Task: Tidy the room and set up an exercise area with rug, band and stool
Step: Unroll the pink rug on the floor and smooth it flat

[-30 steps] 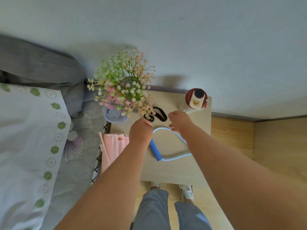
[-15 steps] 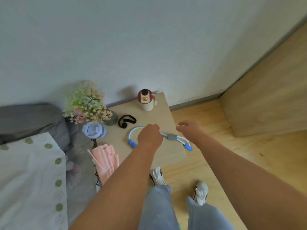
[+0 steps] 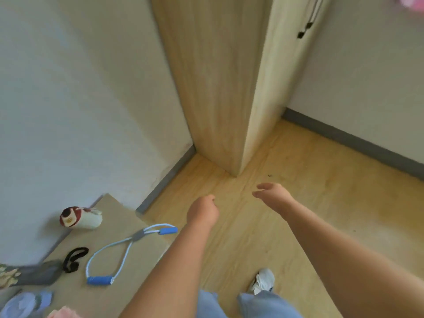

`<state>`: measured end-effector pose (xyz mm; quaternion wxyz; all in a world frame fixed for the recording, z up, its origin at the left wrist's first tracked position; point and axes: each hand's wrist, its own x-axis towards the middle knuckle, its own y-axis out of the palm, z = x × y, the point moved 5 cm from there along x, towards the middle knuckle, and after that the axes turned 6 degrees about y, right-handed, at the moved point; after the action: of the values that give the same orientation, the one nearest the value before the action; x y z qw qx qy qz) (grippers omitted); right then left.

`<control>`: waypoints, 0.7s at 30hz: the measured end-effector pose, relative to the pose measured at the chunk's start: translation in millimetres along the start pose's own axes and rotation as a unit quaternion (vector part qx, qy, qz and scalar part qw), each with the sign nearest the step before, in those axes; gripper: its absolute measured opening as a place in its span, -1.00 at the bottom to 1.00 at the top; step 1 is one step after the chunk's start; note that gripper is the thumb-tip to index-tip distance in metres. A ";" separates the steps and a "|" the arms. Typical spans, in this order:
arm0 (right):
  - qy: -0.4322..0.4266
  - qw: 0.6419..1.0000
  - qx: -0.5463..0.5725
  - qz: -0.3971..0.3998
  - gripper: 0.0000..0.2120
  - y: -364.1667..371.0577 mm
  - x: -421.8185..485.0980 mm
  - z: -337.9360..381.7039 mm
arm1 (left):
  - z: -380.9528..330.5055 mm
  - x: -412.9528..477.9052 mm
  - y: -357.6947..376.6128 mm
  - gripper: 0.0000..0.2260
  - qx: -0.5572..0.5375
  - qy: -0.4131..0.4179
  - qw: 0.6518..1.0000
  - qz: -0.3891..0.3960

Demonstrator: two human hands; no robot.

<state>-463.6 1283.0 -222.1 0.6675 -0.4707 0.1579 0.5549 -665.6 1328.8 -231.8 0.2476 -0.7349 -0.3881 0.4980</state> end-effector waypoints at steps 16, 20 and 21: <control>0.156 0.897 0.349 -0.223 -0.60 -284.7 -42.9 -278.9 | -413.1 -12.3 193.7 -0.60 0.223 0.342 0.900 0.156; 0.199 0.844 0.411 -0.283 -0.60 -327.9 -69.5 -344.4 | -494.0 -35.0 250.7 -0.60 0.293 0.427 0.834 0.191; 0.206 0.827 0.428 -0.300 -0.59 -335.8 -76.6 -358.6 | -510.3 -44.2 261.8 -0.60 0.304 0.443 0.819 0.198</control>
<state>-78.8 969.2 -195.6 0.8876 -0.2655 0.3647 0.0937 -118.2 1153.4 -209.7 0.4998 -0.8247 0.0889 0.2494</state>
